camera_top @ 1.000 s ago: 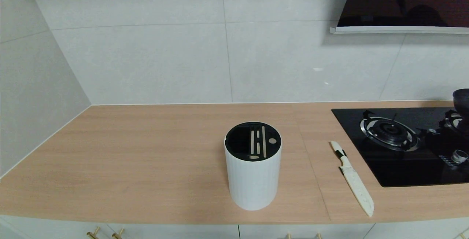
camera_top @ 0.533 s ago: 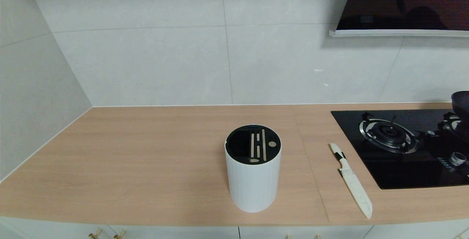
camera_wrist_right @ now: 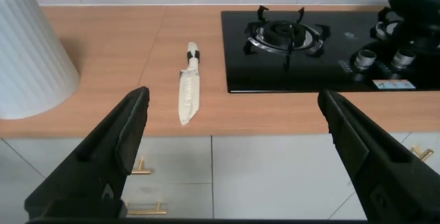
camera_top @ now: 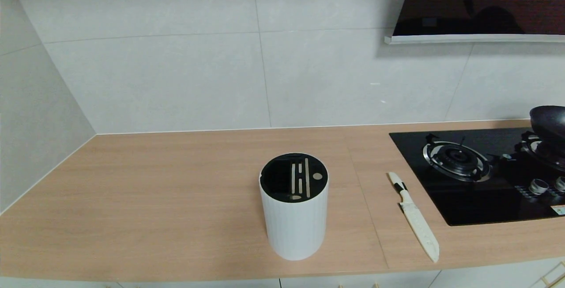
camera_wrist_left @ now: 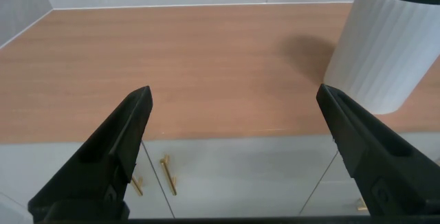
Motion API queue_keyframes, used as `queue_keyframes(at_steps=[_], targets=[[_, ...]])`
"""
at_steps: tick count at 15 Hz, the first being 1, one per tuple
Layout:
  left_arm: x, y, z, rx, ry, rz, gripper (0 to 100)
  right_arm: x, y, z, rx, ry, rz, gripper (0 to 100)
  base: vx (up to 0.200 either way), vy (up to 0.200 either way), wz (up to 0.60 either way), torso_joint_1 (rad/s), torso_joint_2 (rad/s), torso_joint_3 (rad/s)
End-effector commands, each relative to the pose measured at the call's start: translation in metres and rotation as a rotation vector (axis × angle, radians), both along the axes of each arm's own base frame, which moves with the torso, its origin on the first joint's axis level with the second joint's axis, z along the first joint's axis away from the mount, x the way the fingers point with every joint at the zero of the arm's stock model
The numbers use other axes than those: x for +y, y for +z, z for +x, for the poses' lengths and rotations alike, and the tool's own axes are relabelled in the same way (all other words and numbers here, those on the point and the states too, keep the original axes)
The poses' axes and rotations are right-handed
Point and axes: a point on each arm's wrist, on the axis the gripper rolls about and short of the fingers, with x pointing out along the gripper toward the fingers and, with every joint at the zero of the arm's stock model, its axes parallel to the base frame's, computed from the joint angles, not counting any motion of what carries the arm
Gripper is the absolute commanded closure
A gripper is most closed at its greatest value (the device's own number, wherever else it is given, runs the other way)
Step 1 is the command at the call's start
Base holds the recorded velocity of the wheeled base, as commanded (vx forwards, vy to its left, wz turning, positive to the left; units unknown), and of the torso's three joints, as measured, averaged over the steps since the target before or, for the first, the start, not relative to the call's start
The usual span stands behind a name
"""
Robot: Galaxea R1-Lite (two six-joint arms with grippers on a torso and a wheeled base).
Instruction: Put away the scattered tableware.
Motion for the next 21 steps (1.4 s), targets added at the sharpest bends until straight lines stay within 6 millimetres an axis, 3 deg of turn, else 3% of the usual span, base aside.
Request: queue_keyframes(at_steps=[1,8,9,10,11,13,18,19,21], targets=[[0.0,0.0,0.0,0.0,0.0,0.0,0,0.0,0.0,0.0,0.003,-0.001,0.0,0,0.0,0.0,0.0,0.0,0.0,0.0],[0.0,0.0,0.0,0.002,0.001,0.0,0,0.0,0.002,0.0,-0.012,-0.005,0.0,0,0.0,0.0,0.0,0.0,0.0,0.0],[0.0,0.0,0.0,0.0,0.0,0.0,0,0.0,0.024,-0.006,-0.11,0.006,0.008,0,0.0,0.0,0.0,0.0,0.0,0.0],[0.0,0.0,0.0,0.002,0.0,0.0,0,0.0,0.027,-0.007,-0.12,0.008,0.01,0,0.0,0.0,0.0,0.0,0.0,0.0],[0.0,0.0,0.0,0.0,0.0,0.0,0,0.001,0.043,-0.006,-0.089,0.066,0.008,0,0.0,0.0,0.0,0.0,0.0,0.0],[0.0,0.0,0.0,0.0,0.0,0.0,0,0.003,0.051,0.007,0.031,0.148,0.012,0,0.0,0.0,0.0,0.0,0.0,0.0],[0.0,0.0,0.0,0.0,0.0,0.0,0,0.009,0.071,0.068,0.389,0.3,0.017,0,0.0,0.0,0.0,0.0,0.0,0.0],[0.0,0.0,0.0,0.0,0.0,0.0,0,0.011,0.072,0.073,0.407,0.32,0.012,0,0.0,0.0,0.0,0.0,0.0,0.0],[0.0,0.0,0.0,0.0,0.001,0.0,0,0.023,0.08,0.105,0.528,0.372,-0.023,0,0.0,0.0,0.0,0.0,0.0,0.0]])
